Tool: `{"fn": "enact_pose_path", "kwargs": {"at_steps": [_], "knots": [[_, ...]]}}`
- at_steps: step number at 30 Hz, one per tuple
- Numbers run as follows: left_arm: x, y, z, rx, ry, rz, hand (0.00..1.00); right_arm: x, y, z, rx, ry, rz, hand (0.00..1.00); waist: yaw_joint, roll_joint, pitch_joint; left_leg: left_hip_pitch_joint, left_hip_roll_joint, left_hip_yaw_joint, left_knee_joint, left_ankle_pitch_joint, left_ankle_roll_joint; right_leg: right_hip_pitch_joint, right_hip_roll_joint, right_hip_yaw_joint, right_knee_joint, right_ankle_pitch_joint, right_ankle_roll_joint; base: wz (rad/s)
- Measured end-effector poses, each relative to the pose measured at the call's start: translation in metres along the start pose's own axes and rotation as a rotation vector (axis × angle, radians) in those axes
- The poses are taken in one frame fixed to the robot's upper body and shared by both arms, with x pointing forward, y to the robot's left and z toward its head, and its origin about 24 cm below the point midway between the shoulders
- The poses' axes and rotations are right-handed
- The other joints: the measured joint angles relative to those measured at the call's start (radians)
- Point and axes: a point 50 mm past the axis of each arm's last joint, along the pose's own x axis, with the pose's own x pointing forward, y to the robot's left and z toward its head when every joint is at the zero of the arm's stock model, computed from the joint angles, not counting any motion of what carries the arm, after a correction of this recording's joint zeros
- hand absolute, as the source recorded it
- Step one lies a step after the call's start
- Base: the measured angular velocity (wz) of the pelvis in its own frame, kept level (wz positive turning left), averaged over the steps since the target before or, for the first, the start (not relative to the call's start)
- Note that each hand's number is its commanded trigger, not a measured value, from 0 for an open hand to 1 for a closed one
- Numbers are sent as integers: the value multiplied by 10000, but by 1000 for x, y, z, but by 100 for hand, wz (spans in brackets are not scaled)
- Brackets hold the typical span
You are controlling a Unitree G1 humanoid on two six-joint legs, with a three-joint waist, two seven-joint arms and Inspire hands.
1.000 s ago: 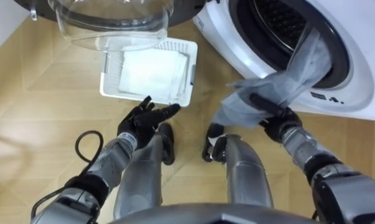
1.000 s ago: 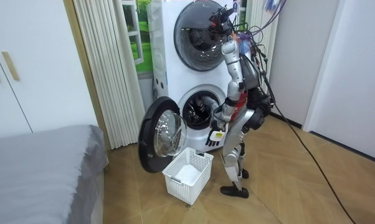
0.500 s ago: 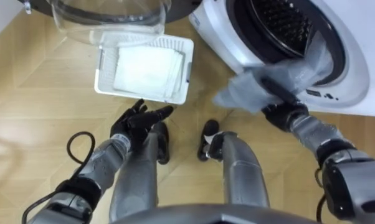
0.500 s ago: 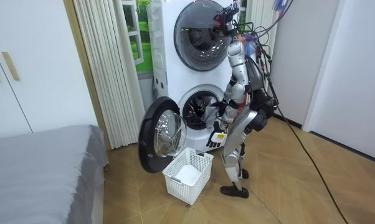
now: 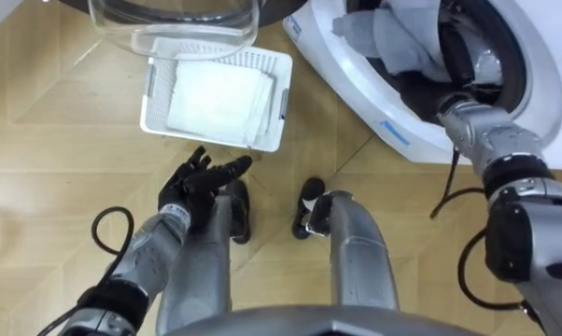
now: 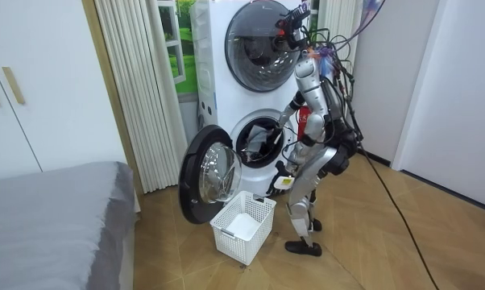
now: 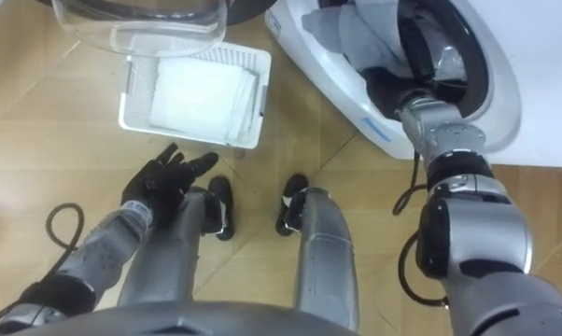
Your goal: Put towel into washing machine
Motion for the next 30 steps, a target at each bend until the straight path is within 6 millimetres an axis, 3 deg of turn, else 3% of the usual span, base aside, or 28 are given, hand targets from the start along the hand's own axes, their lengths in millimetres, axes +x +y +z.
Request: {"fn": "enact_pose_path", "kwargs": {"at_steps": [8,13,22,30], "knots": [[1,-3,-2,142,17,103,0,-1,-1,8,1060,-219,-515,0,-96,5,-1,50,-83,1,9,-13,26,21,-114,-8,127,-42,45,3],[2,-7,-2,216,7,55,0,-5,-7,27,2874,-1405,-1027,0,-149,17,-2,70,-76,5,-10,-13,27,31,-109,-4,76,-54,28,0],[6,-17,2,313,-100,-276,0,-8,-14,38,3183,-2138,-1940,0,62,65,-22,246,14,122,-252,-10,27,198,-13,-7,-208,0,50,-3],[9,-28,1,287,-96,-564,0,-9,-17,41,3354,-2477,-1963,0,243,375,-28,456,109,209,-437,-6,31,419,22,-106,-398,127,14,0]]}}
